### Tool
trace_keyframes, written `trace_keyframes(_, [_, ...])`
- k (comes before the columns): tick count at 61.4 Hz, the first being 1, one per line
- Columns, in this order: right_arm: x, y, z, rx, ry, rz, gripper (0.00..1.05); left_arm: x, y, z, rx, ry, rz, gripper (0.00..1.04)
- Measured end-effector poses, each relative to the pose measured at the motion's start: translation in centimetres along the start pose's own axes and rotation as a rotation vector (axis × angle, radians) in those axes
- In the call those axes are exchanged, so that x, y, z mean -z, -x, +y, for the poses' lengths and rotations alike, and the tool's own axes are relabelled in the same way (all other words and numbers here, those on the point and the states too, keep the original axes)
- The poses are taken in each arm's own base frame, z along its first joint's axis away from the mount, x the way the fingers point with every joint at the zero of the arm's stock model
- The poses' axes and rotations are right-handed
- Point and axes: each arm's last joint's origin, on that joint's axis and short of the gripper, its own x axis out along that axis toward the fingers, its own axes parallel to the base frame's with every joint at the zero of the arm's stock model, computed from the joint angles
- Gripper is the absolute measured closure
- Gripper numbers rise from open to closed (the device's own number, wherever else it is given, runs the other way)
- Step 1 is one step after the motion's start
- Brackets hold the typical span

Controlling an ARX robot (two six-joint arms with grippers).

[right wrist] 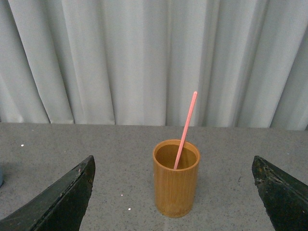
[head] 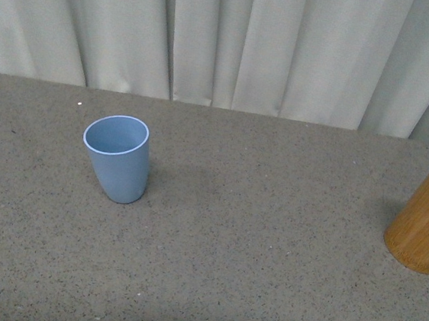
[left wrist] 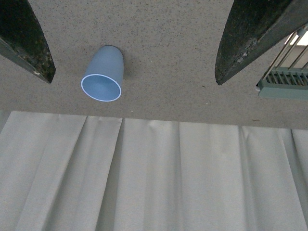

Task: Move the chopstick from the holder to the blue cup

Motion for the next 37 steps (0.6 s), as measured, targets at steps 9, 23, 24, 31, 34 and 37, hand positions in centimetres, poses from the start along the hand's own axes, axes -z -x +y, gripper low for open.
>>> trace_keyframes(9, [0.0, 0.0, 0.0, 0.0, 0.0, 0.0, 0.1, 0.0, 0.0, 0.0, 0.0, 0.0, 0.0, 0.07])
trace_keyframes(23, [0.0, 0.0, 0.0, 0.0, 0.0, 0.0, 0.1, 0.0, 0.0, 0.0, 0.0, 0.0, 0.0, 0.07])
trace_keyframes(24, [0.0, 0.0, 0.0, 0.0, 0.0, 0.0, 0.1, 0.0, 0.0, 0.0, 0.0, 0.0, 0.0, 0.07])
trace_keyframes(31, [0.0, 0.0, 0.0, 0.0, 0.0, 0.0, 0.1, 0.0, 0.0, 0.0, 0.0, 0.0, 0.0, 0.07])
trace_keyframes(34, [0.0, 0.0, 0.0, 0.0, 0.0, 0.0, 0.1, 0.0, 0.0, 0.0, 0.0, 0.0, 0.0, 0.07])
trace_keyframes(37, [0.0, 0.0, 0.0, 0.0, 0.0, 0.0, 0.1, 0.0, 0.0, 0.0, 0.0, 0.0, 0.0, 0.07])
